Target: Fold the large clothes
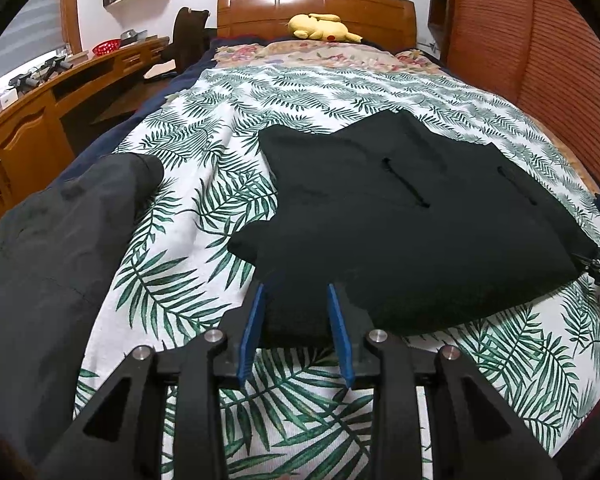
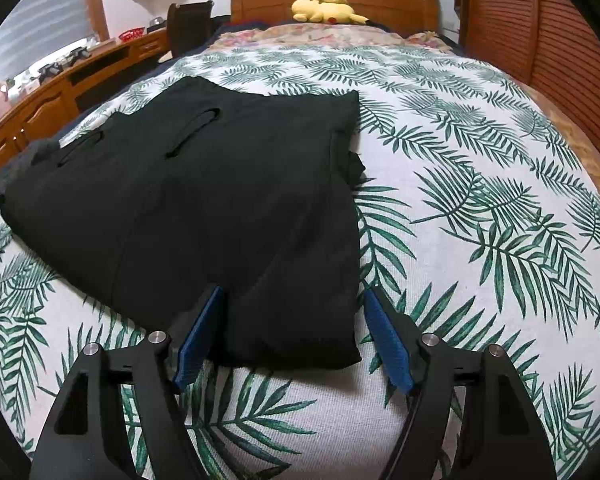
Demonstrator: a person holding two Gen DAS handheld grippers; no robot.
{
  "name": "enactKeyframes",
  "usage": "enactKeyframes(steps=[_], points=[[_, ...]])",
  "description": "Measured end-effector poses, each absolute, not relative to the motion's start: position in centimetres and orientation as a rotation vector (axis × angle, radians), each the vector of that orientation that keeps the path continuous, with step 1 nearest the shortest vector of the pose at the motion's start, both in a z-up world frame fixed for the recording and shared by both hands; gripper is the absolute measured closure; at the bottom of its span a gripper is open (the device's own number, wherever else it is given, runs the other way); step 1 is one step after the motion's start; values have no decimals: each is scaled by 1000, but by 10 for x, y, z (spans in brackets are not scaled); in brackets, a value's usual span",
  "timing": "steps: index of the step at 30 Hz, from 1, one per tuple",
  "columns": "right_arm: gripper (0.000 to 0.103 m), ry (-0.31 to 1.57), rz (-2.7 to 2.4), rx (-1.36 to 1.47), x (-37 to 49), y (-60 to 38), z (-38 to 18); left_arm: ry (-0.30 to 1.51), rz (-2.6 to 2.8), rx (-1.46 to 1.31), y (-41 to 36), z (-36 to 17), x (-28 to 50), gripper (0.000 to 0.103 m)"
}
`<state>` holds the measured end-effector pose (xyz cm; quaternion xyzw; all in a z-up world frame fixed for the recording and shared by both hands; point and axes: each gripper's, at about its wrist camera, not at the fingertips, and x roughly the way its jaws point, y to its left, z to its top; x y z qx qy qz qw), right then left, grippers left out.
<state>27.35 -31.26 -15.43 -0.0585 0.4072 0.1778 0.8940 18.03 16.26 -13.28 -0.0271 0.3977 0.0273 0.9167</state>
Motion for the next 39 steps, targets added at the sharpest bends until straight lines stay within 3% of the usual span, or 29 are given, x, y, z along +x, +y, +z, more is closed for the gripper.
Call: enactKeyframes(steps=[14,16,18,19,20,23,26,30,39], points=[[29,855,382,-106,273,-314,-155,848,63,-81,175,-144,186,72],[29,856,384,-103,273,-315,-155,851,41,-93,175,-145,186,79],[30,856,388,-100,273,-315,-155,851,25,-98,175,-145,186,97],[35,855,397,-98,273,-316,-155,853,19,-92,174,-144,185,98],[48,854,420,-94,273,-316,-155,850,17,-84,173,-143,184,100],[72,834,422,-152,266,-305,-153,831,20,-50,168,-135,180,102],[84,823,422,-175,263,-301,-147,794,27,-23,164,-126,170,103],[89,785,440,-178,252,-305,-128,745,6,-33,162,-110,148,103],[90,770,495,-150,168,-342,-99,683,-81,-12,140,-89,57,102]])
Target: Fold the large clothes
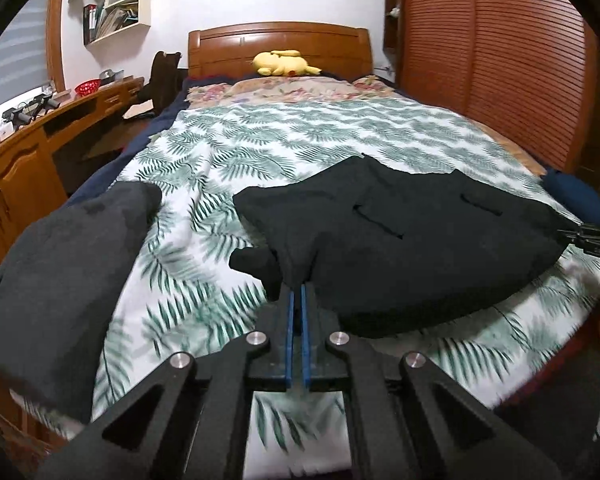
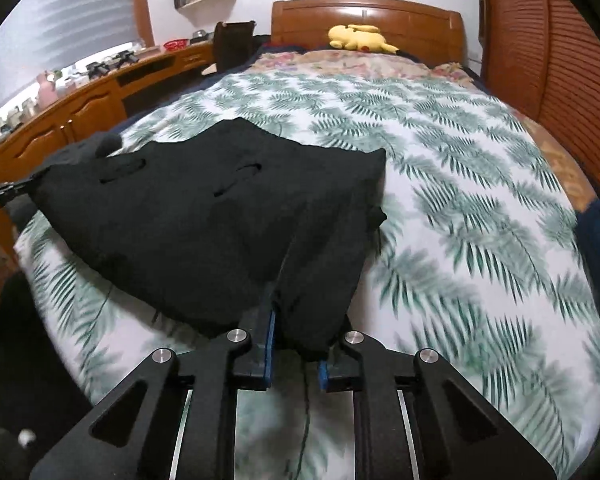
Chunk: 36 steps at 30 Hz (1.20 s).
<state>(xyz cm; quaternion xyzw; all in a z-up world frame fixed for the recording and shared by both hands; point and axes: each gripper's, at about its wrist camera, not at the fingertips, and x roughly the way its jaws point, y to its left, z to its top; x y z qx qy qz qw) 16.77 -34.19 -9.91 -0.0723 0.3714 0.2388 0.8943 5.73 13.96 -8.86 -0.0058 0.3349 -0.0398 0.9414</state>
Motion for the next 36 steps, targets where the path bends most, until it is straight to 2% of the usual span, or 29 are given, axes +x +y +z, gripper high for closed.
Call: enactKeyframes(steps=[4,6,10,12,13,18,23,25,27,36], points=[[84,826,492,-111,139,-357,-105,690,-62,-18,132,-99,31,102],[71,862,450,-148,136,-355,-112,700,-42,-8,131,-106,28,102],[56,841,401,-149,137,-359,-112,707,-26,-26,132,-114,27,102],[45,824,380,-142,139,-363,-105,701,-13,-36,131,-114,27,102],[44,812,380,-144,138,-365,-100,699,-5,-39,130,-113,27,102],[42,769,420,-181,133,-366,-74,699,37,-64,126,-112,28,102],[43,733,464,-230,137,-348,-73,709,41,-47,124,-111,31,102],[43,740,477,-236,149,-336,-76,712,36,-33,124,-109,33,102],[47,740,507,-251,163,-319,-77,707,27,-18,123,-106,35,102],[49,812,616,-340,255,-212,-77,666,-2,-18,120,-100,36,102]])
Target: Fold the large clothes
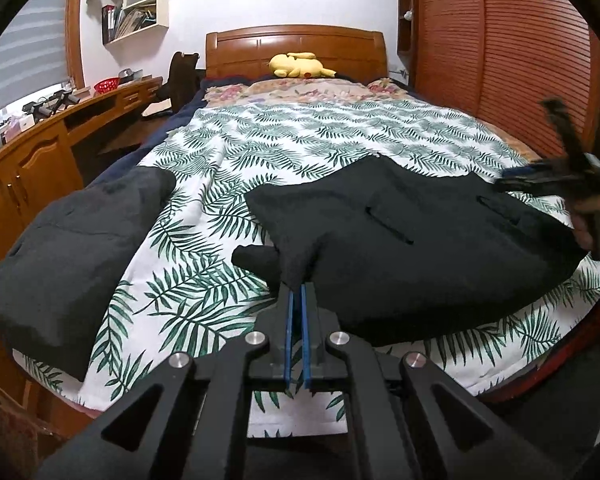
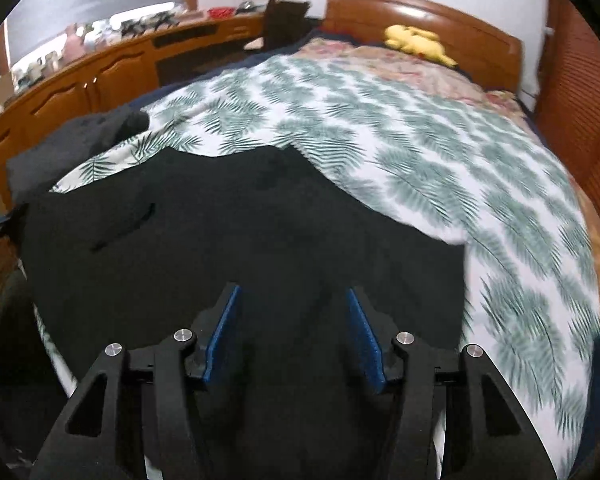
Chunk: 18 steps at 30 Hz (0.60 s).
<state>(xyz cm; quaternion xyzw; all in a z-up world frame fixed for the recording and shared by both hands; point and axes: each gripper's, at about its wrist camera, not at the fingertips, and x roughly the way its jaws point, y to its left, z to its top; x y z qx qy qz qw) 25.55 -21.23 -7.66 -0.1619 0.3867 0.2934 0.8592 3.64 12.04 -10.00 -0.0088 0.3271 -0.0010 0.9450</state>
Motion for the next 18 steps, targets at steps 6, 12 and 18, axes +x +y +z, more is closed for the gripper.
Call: enactKeyframes(steps=[6,12,18], points=[[59,955,643,-346,316,-146,-111,648,-28,-39,123,-97,36,102],[62,1081,545,-324,372,-132,-147,656,-44,-43,126,-101,34,102],[62,1057,519,-360,362,-143,-127,651,-51,-60,128,-102,33,102]])
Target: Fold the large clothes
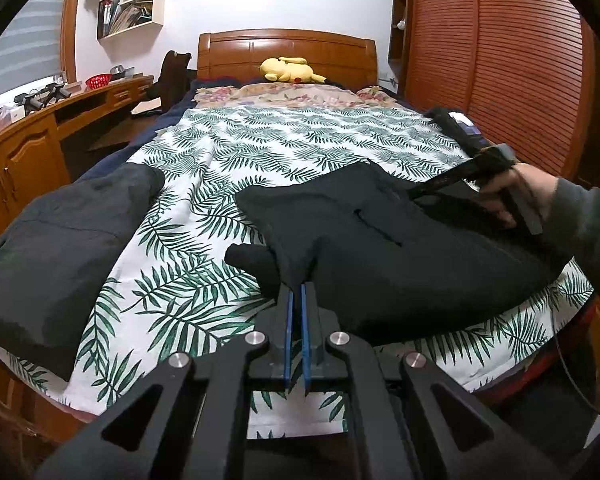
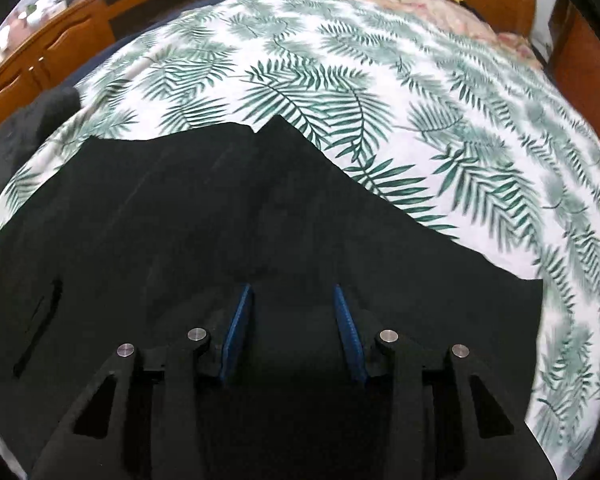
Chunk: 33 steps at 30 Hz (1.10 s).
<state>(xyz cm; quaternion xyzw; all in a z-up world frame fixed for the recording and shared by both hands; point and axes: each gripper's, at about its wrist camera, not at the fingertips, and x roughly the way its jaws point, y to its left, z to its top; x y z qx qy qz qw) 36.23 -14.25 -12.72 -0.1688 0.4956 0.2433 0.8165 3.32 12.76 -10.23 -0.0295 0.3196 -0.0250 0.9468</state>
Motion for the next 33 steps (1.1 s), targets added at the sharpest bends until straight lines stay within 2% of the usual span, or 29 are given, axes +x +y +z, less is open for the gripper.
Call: enactKeyframes(steps=[6,14,25,33], points=[[62,969,610,-376,288,-186,-102,652,-49,-83,130,-107,30,102],[61,926,598,-316,200,-246,-110,651,-27,-73,126,-106,31,102],[59,911,614,-233,167,-262,-133,660,-17,-59,121,-103,34,102],[59,869,590,-280,160,-258,-144,651,-21,-104,122,-96,38,102]])
